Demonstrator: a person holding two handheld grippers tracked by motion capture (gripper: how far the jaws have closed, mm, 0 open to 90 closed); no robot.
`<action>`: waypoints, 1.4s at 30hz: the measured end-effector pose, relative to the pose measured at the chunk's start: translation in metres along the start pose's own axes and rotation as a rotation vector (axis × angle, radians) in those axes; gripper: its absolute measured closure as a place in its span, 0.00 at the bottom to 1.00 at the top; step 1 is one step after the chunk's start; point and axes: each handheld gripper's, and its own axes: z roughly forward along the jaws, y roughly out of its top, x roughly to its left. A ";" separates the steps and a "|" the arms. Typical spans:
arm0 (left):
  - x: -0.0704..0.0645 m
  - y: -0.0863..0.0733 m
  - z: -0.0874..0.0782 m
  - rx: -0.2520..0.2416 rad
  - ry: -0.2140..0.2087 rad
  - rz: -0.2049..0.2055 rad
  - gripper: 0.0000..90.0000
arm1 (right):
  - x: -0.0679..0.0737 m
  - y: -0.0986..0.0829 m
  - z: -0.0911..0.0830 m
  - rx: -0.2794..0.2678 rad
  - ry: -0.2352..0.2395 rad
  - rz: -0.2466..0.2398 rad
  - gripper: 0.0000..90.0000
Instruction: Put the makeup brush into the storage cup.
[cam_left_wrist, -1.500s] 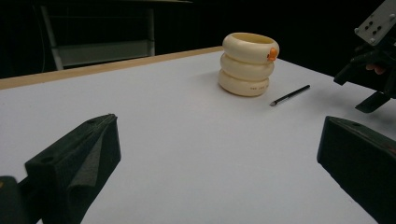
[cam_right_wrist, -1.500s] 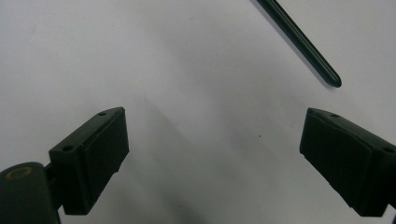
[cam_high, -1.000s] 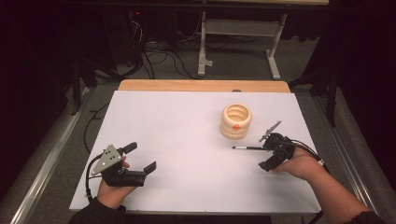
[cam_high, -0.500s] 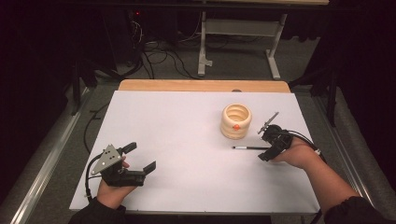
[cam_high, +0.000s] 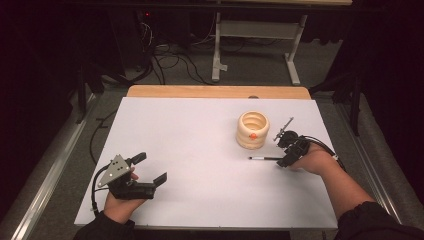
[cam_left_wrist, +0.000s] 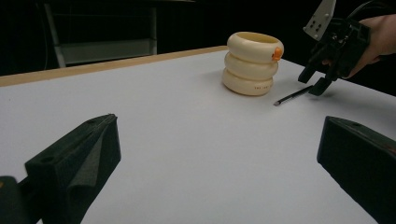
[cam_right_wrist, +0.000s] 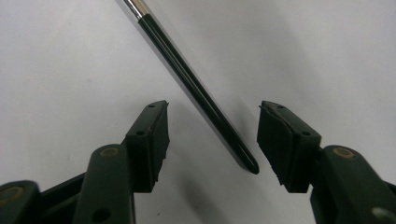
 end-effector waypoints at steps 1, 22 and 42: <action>0.000 0.000 0.000 0.000 0.000 0.001 0.00 | 0.000 0.000 0.001 0.010 -0.013 -0.009 0.54; 0.000 0.000 -0.002 -0.005 0.003 -0.003 0.00 | 0.003 0.001 0.004 0.021 0.048 -0.011 0.82; -0.001 0.000 -0.002 -0.006 0.002 -0.002 0.00 | 0.012 0.001 0.003 0.025 0.021 -0.104 0.93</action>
